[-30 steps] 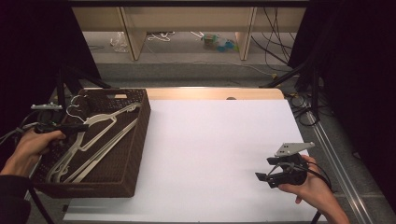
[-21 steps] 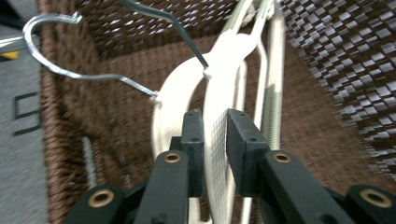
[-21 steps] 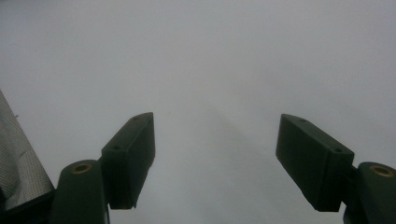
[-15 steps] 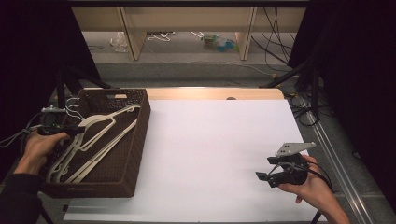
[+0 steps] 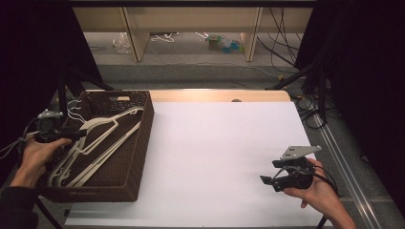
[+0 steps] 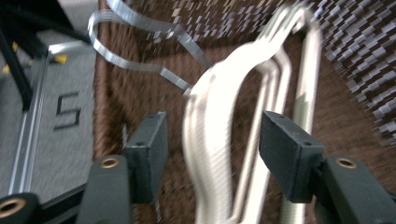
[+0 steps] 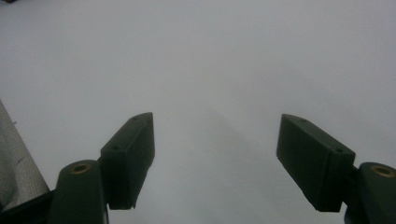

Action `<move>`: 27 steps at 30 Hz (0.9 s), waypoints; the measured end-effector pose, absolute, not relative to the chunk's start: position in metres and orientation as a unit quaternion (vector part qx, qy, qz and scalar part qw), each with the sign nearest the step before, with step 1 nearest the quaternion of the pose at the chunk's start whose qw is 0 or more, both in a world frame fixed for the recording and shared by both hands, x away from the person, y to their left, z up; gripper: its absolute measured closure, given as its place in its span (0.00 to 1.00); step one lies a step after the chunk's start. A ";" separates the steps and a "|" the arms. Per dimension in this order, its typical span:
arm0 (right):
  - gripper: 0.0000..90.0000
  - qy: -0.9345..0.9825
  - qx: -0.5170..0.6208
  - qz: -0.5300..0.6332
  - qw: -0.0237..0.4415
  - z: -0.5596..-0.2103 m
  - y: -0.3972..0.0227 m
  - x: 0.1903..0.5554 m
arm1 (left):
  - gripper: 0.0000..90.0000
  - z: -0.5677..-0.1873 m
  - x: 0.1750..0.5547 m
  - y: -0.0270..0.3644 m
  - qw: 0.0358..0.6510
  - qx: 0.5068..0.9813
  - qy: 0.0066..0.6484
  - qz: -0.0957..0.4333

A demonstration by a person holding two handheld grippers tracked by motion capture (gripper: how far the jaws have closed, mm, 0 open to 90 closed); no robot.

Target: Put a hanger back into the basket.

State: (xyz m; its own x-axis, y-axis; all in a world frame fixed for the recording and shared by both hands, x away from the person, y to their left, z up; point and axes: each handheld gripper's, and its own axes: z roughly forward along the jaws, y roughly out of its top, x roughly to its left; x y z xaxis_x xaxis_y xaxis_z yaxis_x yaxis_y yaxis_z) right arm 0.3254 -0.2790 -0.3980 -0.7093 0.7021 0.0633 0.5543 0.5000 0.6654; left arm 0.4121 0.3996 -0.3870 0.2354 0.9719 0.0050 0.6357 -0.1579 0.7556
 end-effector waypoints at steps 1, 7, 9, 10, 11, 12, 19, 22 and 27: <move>0.32 0.858 0.361 0.345 0.117 -0.397 -0.280 0.327 | 0.42 -0.384 0.409 0.395 0.339 0.708 0.560 0.266; 0.32 0.834 0.378 0.377 0.142 -0.394 -0.283 0.327 | 0.39 -0.361 0.380 0.353 0.399 0.702 0.507 0.301; 0.32 0.824 0.382 0.390 0.150 -0.393 -0.285 0.327 | 0.38 -0.357 0.371 0.339 0.422 0.703 0.489 0.297; 0.32 0.824 0.382 0.390 0.150 -0.393 -0.285 0.327 | 0.37 -0.357 0.371 0.339 0.422 0.703 0.489 0.297; 0.32 0.822 0.389 0.389 0.145 -0.391 -0.285 0.326 | 0.37 -0.355 0.367 0.331 0.431 0.707 0.477 0.293; 0.31 0.814 0.391 0.403 0.150 -0.392 -0.285 0.326 | 0.36 -0.354 0.363 0.323 0.439 0.707 0.471 0.291; 0.30 0.809 0.389 0.413 0.157 -0.393 -0.281 0.322 | 0.31 -0.350 0.324 0.262 0.487 0.725 0.407 0.266; 0.30 0.809 0.383 0.417 0.159 -0.393 -0.278 0.320 | 0.28 -0.350 0.315 0.251 0.488 0.732 0.396 0.263; 0.29 0.810 0.379 0.421 0.151 -0.391 -0.275 0.317 | 0.27 -0.356 0.298 0.224 0.500 0.740 0.369 0.257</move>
